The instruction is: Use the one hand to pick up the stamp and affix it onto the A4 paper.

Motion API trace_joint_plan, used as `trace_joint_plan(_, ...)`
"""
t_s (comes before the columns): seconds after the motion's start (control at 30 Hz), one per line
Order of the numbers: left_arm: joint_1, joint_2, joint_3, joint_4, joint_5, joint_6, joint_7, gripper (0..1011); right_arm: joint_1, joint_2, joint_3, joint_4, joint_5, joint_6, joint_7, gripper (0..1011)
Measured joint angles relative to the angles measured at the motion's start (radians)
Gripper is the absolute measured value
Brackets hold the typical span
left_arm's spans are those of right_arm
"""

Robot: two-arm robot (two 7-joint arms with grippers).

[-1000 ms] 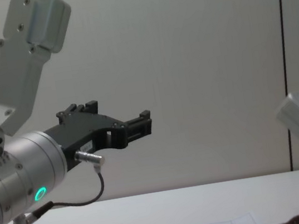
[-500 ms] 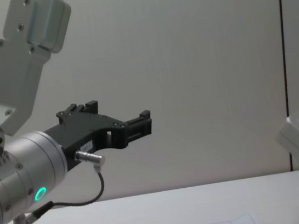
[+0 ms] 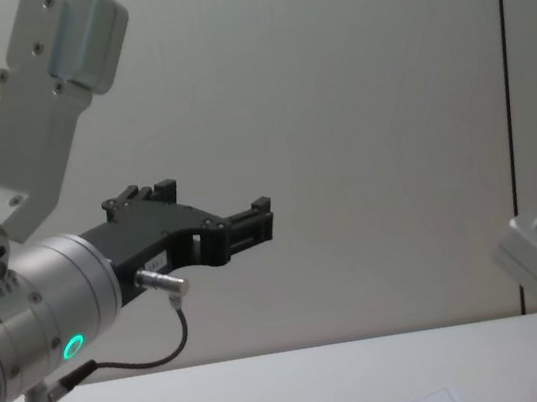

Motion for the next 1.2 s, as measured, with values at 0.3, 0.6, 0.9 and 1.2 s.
trace_joint_plan(0.3,0.000,0.000,0.000,0.000,0.000,0.000,0.000,1001,0.003,-0.004,-0.004,0.007,0.006,0.012,-0.001,216)
trace_joint_plan(0.6,0.000,0.000,0.000,0.000,0.000,0.000,0.000,1001,-0.003,-0.003,-0.003,-0.024,0.038,0.028,-0.021,216)
trace_joint_plan(0.9,0.000,0.000,0.000,0.000,0.000,0.000,0.000,1001,-0.007,0.001,0.016,-0.111,0.100,0.025,-0.079,216)
trace_joint_plan(1.2,0.000,0.000,0.000,0.000,0.000,0.000,0.000,1002,-0.002,0.007,0.047,-0.173,0.154,0.019,-0.167,216)
